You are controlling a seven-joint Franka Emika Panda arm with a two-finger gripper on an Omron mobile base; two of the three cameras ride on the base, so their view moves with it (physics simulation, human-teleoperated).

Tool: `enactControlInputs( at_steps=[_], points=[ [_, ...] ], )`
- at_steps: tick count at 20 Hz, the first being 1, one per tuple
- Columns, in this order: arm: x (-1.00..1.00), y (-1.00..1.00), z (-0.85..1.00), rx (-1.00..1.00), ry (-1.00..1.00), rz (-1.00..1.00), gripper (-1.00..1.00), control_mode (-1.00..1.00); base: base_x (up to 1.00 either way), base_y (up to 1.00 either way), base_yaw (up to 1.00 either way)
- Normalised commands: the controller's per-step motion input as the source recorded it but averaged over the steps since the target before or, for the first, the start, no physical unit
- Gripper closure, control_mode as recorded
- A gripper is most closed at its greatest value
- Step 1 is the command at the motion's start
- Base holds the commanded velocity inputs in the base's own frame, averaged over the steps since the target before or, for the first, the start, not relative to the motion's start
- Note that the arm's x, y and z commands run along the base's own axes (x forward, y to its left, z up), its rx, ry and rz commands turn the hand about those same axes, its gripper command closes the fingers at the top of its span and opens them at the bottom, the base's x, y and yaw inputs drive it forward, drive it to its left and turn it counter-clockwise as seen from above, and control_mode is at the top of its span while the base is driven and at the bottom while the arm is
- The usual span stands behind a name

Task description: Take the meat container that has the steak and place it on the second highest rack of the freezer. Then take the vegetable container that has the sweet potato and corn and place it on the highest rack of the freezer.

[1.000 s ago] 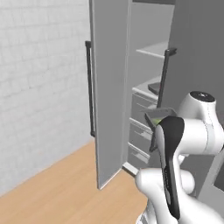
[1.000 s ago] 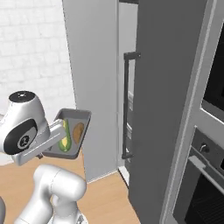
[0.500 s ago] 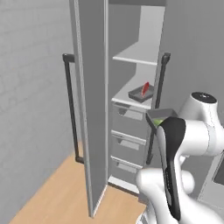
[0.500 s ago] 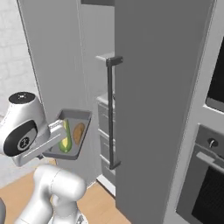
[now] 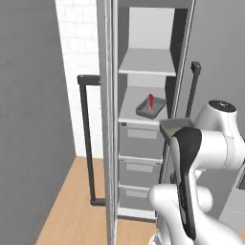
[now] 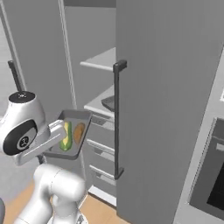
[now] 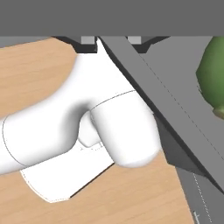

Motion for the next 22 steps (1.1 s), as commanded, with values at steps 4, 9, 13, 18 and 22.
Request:
enactControlInputs(
  at_steps=[4, 9, 13, 18, 22],
  points=[
    [0.0, 0.0, 0.0, 0.0, 0.0, 0.0, 1.0, 1.0, 0.48, 0.13, -0.38],
    [0.0, 0.0, 0.0, 0.0, 0.0, 0.0, 1.0, 1.0, 0.34, -0.08, -0.41],
    [0.0, 0.0, 0.0, 0.0, 0.0, 0.0, 1.0, 1.0, 0.6, 0.29, -0.11],
    [0.0, 0.0, 0.0, 0.0, 0.0, 0.0, 1.0, 1.0, 0.33, 0.09, 0.0],
    [0.0, 0.0, 0.0, 0.0, 0.0, 0.0, 1.0, 1.0, 0.28, 0.18, 0.0]
  ],
)
